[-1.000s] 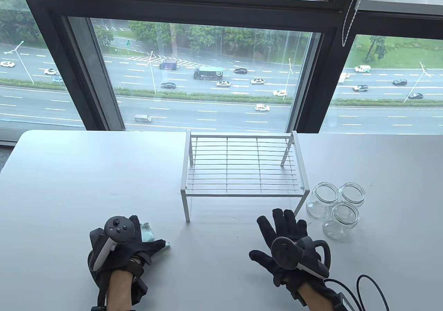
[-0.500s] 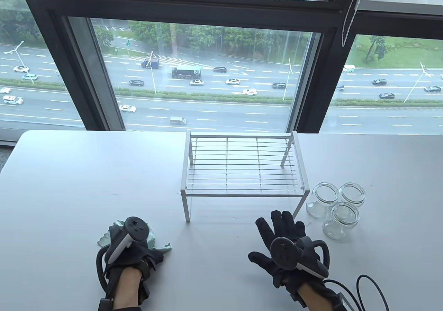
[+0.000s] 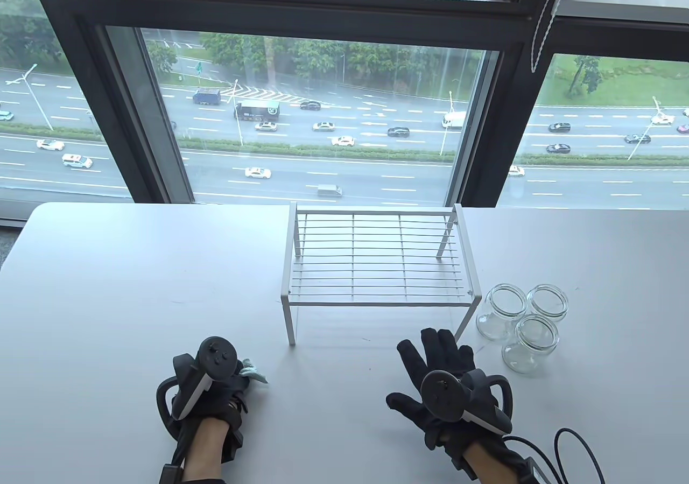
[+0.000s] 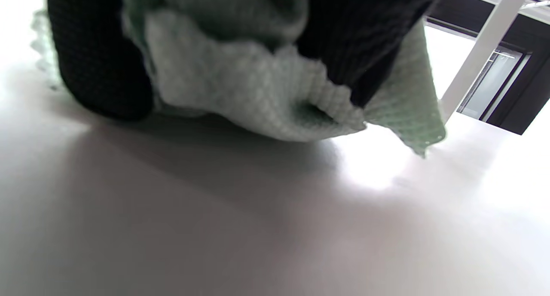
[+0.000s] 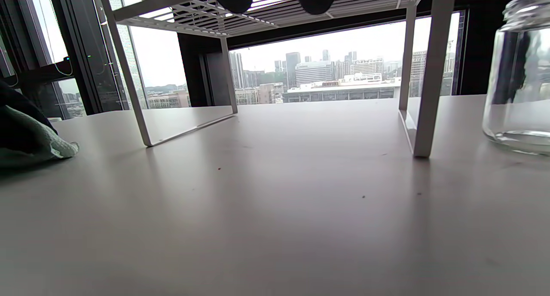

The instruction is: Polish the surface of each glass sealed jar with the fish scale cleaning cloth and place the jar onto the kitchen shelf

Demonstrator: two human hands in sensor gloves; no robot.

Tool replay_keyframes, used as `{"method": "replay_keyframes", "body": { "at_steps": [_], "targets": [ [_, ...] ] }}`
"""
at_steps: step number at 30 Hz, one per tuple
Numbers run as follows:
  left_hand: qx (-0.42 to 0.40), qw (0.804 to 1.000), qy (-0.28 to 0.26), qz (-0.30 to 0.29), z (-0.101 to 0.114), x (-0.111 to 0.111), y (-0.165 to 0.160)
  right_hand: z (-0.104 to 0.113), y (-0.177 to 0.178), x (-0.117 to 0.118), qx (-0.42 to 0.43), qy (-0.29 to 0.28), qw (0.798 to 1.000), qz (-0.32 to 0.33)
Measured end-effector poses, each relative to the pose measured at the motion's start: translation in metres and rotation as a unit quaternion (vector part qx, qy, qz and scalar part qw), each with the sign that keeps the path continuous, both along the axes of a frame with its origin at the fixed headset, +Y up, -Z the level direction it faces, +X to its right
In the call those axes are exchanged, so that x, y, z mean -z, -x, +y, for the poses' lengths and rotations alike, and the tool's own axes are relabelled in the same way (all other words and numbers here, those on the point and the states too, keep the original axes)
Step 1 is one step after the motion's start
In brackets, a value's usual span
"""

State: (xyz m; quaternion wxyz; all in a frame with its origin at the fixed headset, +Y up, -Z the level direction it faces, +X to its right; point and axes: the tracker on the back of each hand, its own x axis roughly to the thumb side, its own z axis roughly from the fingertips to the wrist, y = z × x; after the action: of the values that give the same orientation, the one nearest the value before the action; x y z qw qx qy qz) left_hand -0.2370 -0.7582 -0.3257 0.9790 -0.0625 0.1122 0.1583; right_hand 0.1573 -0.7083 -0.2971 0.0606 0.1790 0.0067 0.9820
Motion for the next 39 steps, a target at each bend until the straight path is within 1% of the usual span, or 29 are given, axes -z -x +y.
{"method": "replay_keyframes", "body": {
  "at_steps": [2,4,5,7,8,9,10,11,13,16,18,19,21,22,24,28,30,33,36,39],
  "targets": [
    [0.003,1.0,0.0,-0.002,0.002,0.0,-0.002,-0.001,0.0,0.0,-0.002,0.004,1.0,0.001],
    [-0.017,1.0,-0.001,-0.008,0.005,0.0,-0.004,-0.001,0.0,0.0,-0.003,0.004,1.0,0.001],
    [-0.046,0.999,-0.006,-0.012,0.006,0.0,-0.005,-0.001,0.0,0.0,-0.002,0.003,1.0,0.0],
    [-0.147,0.989,-0.02,-0.016,0.008,-0.001,-0.005,0.001,-0.001,-0.001,0.004,-0.007,1.0,0.001],
    [-0.2,0.979,-0.025,-0.023,0.008,-0.002,-0.006,0.001,-0.001,-0.001,0.006,-0.01,1.0,0.0],
    [-0.28,0.958,-0.035,-0.042,0.007,-0.002,-0.009,0.002,-0.001,-0.001,0.006,-0.01,1.0,0.001],
    [-0.354,0.932,-0.046,-0.064,0.006,-0.002,-0.013,0.002,-0.002,-0.002,0.008,-0.011,1.0,0.002],
    [-0.41,0.908,-0.05,-0.074,0.006,-0.003,-0.017,0.003,-0.002,-0.002,0.009,-0.011,1.0,0.003],
    [-0.478,0.871,-0.076,-0.087,0.011,-0.005,-0.028,0.004,-0.002,-0.003,0.011,-0.014,1.0,0.004],
    [-0.493,0.856,-0.111,-0.106,0.019,-0.008,-0.04,0.006,-0.002,-0.005,0.018,-0.021,1.0,0.005],
    [-0.512,0.843,-0.123,-0.109,0.02,-0.011,-0.049,0.009,-0.004,-0.005,0.022,-0.033,0.999,0.005],
    [-0.535,0.829,-0.125,-0.108,0.019,-0.012,-0.053,0.011,-0.006,-0.006,0.024,-0.04,0.999,0.003],
    [-0.566,0.807,-0.13,-0.106,0.019,-0.013,-0.059,0.015,-0.011,-0.007,0.034,-0.059,0.998,-0.004],
    [-0.574,0.801,-0.134,-0.104,0.019,-0.014,-0.062,0.018,-0.014,-0.006,0.039,-0.067,0.997,-0.009],
    [-0.575,0.799,-0.14,-0.105,0.021,-0.015,-0.065,0.022,-0.022,-0.006,0.043,-0.079,0.996,-0.024],
    [-0.566,0.803,-0.145,-0.113,0.026,-0.017,-0.069,0.029,-0.041,-0.004,0.057,-0.105,0.991,-0.065],
    [-0.574,0.795,-0.164,-0.107,0.027,-0.019,-0.071,0.032,-0.053,-0.003,0.062,-0.11,0.989,-0.083],
    [-0.595,0.779,-0.173,-0.097,0.026,-0.02,-0.072,0.035,-0.068,-0.001,0.066,-0.12,0.984,-0.118],
    [-0.593,0.781,-0.167,-0.099,0.026,-0.02,-0.072,0.038,-0.088,0.002,0.066,-0.127,0.977,-0.159],
    [-0.588,0.785,-0.171,-0.098,0.026,-0.02,-0.072,0.037,-0.109,0.005,0.066,-0.119,0.969,-0.204]
  ]
}}
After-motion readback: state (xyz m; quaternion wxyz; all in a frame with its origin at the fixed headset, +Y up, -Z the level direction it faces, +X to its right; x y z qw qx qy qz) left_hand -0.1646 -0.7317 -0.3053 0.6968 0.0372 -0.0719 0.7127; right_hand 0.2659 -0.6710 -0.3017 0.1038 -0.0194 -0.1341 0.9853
